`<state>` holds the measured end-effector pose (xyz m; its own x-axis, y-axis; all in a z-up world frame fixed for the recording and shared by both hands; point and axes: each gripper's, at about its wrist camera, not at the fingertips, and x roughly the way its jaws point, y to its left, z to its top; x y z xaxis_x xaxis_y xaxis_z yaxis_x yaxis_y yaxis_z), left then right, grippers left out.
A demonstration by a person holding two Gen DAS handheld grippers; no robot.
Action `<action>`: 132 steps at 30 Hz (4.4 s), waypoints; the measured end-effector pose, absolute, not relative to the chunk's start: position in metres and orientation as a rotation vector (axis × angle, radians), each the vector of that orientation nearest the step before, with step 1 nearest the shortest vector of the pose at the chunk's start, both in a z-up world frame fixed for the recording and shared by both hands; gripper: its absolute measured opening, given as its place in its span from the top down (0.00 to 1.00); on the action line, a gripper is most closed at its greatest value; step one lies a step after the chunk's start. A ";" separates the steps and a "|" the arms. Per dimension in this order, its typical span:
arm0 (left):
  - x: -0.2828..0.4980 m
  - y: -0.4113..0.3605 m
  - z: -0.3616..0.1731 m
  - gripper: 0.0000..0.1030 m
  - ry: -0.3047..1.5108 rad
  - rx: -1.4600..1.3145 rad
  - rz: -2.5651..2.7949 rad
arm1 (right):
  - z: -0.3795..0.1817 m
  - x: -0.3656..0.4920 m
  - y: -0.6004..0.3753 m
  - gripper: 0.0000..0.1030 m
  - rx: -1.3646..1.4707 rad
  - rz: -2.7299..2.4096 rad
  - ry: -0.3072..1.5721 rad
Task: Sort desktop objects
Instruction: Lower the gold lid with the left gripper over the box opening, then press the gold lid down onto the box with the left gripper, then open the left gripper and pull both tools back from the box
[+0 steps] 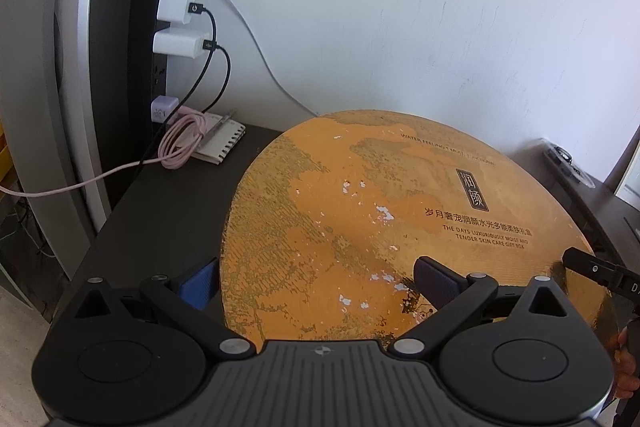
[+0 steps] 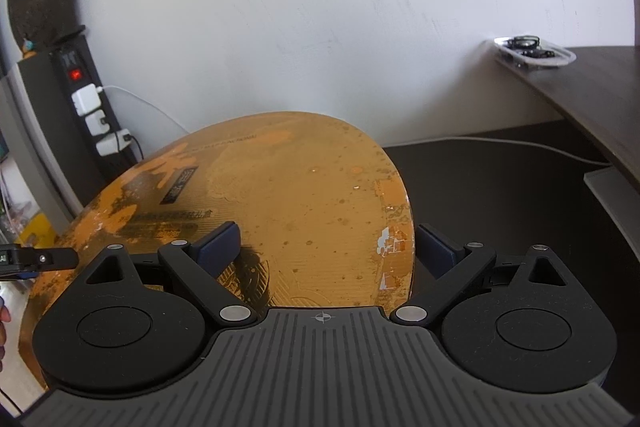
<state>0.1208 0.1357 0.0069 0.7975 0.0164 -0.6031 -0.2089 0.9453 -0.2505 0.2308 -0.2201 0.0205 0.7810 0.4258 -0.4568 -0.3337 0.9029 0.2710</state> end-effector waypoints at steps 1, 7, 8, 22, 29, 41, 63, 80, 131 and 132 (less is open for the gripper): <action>0.122 0.136 0.006 0.03 0.644 -0.315 0.125 | 0.019 0.232 -0.219 0.06 0.178 0.412 0.540; 0.127 0.135 0.005 0.03 0.663 -0.300 0.131 | 0.013 0.235 -0.217 0.06 0.183 0.406 0.567; 0.127 0.135 0.005 0.03 0.665 -0.297 0.132 | 0.012 0.235 -0.217 0.06 0.183 0.405 0.568; 0.135 0.135 0.005 0.03 0.677 -0.269 0.143 | 0.008 0.243 -0.213 0.06 0.195 0.387 0.618; 0.139 0.133 0.009 0.03 0.681 -0.245 0.148 | 0.004 0.243 -0.215 0.06 0.221 0.381 0.636; 0.135 0.138 -0.001 0.03 0.656 -0.269 0.130 | 0.012 0.235 -0.200 0.06 0.137 0.342 0.619; 0.137 0.138 0.000 0.02 0.691 -0.296 0.143 | 0.020 0.229 -0.192 0.06 0.074 0.334 0.580; 0.137 0.137 0.004 0.02 0.687 -0.264 0.145 | 0.018 0.230 -0.188 0.08 0.053 0.309 0.604; 0.120 0.122 0.021 0.01 0.647 -0.130 0.196 | 0.045 0.205 -0.181 0.04 0.039 0.275 0.545; 0.115 0.119 0.026 0.01 0.637 -0.124 0.197 | 0.050 0.199 -0.180 0.04 0.034 0.284 0.542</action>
<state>0.1148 0.1188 0.0256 0.7859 0.1442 -0.6013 -0.2203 0.9739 -0.0544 0.1992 -0.1798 0.0502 0.8189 0.2752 -0.5037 -0.2575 0.9604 0.1061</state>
